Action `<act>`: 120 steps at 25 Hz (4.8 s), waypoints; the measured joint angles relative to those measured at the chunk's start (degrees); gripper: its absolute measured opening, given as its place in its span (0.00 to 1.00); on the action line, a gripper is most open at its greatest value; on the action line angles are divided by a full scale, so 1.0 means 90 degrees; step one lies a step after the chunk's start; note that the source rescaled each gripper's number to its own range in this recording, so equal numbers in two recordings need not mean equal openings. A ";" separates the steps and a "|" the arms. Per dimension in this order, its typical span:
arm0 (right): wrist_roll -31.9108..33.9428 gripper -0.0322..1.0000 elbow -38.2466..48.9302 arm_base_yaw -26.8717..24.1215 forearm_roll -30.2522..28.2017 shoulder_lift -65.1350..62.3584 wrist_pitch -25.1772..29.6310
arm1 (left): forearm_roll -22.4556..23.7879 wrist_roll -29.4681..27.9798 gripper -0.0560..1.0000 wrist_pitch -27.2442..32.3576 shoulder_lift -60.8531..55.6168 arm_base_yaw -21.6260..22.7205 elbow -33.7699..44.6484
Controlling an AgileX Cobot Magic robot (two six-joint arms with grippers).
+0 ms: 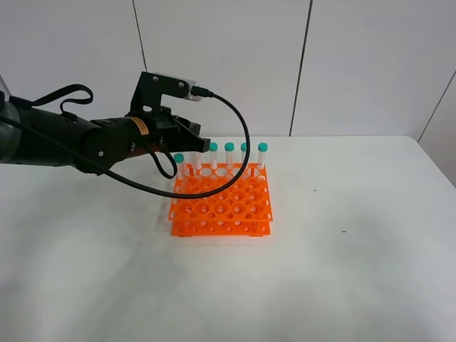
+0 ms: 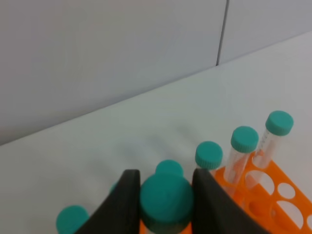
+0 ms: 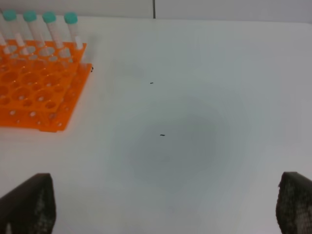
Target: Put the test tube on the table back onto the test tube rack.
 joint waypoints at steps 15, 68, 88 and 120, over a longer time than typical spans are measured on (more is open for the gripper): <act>0.0000 0.99 0.0000 0.0000 0.0000 0.0000 0.0000 | 0.0066 -0.0002 0.06 -0.0518 0.0610 0.0000 -0.0012; 0.0000 0.99 0.0000 0.0000 0.0000 0.0000 0.0000 | 0.0052 -0.0014 0.23 -0.1117 0.1564 0.0060 -0.0017; 0.0000 0.99 0.0000 0.0000 0.0000 0.0000 0.0000 | 0.0052 -0.0561 0.65 0.0820 -0.1007 0.0060 -0.0017; 0.0000 0.99 0.0000 0.0000 0.0000 0.0000 0.0000 | -0.0417 0.0263 0.96 1.0227 0.0205 0.2780 -0.3062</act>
